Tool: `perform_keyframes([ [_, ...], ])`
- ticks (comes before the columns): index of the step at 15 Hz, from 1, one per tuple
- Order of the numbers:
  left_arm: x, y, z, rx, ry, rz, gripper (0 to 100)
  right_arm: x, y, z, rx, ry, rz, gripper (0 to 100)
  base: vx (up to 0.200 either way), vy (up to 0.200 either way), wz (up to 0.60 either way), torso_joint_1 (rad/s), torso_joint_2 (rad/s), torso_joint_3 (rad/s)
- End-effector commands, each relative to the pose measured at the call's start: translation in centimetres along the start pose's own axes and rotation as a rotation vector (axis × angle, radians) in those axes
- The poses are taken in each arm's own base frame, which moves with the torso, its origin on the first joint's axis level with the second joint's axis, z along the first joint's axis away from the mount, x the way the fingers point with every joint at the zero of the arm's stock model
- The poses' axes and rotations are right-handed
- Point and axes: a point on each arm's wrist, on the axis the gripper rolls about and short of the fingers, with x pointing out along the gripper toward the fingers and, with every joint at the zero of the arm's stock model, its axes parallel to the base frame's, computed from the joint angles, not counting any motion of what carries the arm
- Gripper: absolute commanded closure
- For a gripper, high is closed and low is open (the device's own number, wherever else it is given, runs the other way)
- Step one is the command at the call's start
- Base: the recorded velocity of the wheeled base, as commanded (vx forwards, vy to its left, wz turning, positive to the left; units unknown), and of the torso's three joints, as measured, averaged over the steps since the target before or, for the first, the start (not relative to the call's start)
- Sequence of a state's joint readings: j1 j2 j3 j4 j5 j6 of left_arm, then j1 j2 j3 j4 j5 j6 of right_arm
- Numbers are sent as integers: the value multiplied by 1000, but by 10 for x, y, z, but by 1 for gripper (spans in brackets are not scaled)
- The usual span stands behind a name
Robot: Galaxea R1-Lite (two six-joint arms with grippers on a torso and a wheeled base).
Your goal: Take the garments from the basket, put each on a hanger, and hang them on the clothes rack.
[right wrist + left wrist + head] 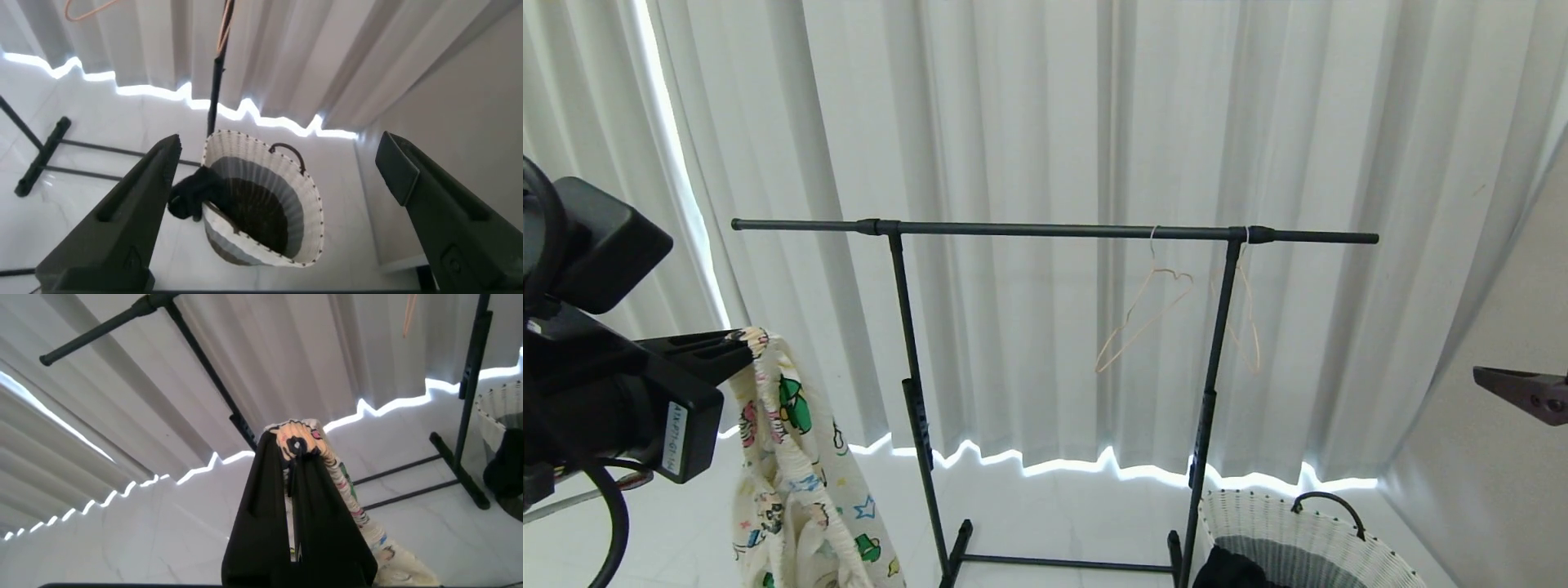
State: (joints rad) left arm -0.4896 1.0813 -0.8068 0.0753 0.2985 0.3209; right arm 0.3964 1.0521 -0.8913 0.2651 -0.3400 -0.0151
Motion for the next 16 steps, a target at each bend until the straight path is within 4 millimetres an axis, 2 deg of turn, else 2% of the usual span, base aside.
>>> perform_keyframes([
  [1, 0, 0, 0, 0, 2, 0, 100, 3, 1, 0, -3, 8, -1, 0, 200, 0, 0, 2, -7, 2],
  [11, -1, 2, 0, -6, -2, 9, 100, 18, 4, 2, 25, 23, -11, 0, 200, 0, 0, 1, 4, 1],
  [16, 0, 8, -1, -22, 13, 53, 100, 42, 12, 1, 75, 94, -15, 0, 200, 0, 0, 2, 0, 4],
])
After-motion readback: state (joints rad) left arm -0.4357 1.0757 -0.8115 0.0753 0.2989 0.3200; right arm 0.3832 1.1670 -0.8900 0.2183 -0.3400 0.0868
